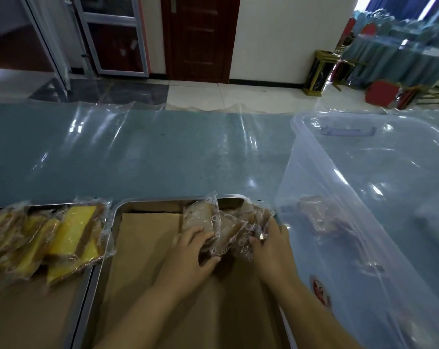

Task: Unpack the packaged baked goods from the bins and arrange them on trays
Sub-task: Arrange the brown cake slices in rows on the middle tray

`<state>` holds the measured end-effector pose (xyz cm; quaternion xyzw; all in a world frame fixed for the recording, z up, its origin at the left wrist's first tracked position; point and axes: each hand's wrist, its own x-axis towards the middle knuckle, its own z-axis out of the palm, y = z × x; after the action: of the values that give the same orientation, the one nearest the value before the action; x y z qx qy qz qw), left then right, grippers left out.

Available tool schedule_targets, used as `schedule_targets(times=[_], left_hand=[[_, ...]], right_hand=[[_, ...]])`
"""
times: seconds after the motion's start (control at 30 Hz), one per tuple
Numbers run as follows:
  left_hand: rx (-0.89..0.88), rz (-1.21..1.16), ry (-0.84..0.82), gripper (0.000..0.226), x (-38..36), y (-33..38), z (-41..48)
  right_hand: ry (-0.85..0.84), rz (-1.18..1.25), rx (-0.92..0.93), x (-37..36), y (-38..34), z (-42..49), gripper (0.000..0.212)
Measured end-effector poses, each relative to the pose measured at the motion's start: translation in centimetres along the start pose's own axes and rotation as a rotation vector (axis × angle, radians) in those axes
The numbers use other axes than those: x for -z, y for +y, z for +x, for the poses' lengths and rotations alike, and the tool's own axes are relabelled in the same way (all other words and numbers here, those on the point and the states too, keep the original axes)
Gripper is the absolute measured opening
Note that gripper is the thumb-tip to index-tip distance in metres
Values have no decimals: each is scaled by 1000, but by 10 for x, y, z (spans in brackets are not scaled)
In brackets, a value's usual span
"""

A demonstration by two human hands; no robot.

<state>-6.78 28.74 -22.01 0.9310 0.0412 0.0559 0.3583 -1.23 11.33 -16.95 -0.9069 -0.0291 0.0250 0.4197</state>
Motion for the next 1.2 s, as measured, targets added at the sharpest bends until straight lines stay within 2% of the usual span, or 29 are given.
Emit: schedule_targets(times=[0.07,0.27,0.37,0.47,0.53,0.83,0.93,1.1,1.2], left_hand=[[4,16,28,52,-1,2,8],[36,77,5,54,-4,11,24],[59,94,-39,63,1,16,20],[74,117,-98,70,9,22,6],[80,130,-97,69,17,29,-7],[84,142,-10,47,66,63,-85],[83,167,74,38,89,84,-109],[1,150,218,26,128,136,-140],[-125,145,280,17,143,179,-151]], right_hand=[[12,59,17,0,-3,7,23],[-48,16,-28,0,-7,19,23],[-93,-145,6,5,-9,18,19],[-119,-342,-46,13,-17,10,21],[-104,-380,-46,20,-26,-1,22],[-274,-533,240,60,-75,-78,25],[-313,-557,336,81,-92,-104,23],[-278,-549,493,129,-110,-138,28],[-208,-513,587,169,-115,-152,34]])
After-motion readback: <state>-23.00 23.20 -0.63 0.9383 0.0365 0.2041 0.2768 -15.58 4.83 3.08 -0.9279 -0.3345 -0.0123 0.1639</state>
